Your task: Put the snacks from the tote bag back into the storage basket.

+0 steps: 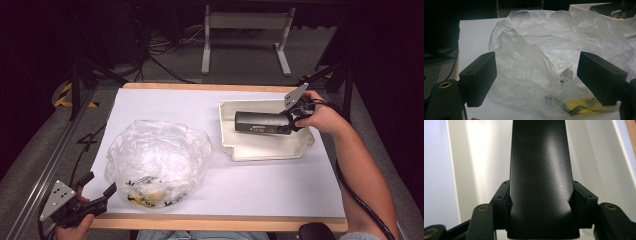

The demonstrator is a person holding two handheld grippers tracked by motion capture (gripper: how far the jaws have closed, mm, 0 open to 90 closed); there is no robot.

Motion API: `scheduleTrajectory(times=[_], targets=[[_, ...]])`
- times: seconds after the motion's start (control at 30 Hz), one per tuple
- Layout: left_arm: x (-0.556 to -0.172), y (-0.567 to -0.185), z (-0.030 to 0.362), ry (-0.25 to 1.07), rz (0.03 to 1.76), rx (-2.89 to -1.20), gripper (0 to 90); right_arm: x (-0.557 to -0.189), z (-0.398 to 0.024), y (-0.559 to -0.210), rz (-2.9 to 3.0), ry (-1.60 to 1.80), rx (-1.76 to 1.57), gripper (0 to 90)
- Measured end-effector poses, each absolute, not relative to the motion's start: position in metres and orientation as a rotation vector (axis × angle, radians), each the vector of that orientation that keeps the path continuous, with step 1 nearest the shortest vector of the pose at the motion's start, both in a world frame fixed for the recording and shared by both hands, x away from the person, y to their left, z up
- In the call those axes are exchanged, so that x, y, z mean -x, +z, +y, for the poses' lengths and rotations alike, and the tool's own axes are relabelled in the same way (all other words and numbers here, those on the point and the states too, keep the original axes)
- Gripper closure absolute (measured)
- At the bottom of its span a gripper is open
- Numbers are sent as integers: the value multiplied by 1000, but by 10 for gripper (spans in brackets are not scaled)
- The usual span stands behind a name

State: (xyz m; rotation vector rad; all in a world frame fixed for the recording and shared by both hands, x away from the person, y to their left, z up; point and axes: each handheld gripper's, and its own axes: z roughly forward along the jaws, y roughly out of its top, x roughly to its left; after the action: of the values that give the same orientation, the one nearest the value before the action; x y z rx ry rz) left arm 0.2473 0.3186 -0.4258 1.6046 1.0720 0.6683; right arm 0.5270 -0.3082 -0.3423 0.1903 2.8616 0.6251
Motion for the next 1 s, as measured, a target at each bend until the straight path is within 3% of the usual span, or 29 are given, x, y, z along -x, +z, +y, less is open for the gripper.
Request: scheduleTrajectory(times=[1.0], targets=[[-249,-426,318,665,1070,-1612,170,-529,-308,-365,2939,609,-122,430]])
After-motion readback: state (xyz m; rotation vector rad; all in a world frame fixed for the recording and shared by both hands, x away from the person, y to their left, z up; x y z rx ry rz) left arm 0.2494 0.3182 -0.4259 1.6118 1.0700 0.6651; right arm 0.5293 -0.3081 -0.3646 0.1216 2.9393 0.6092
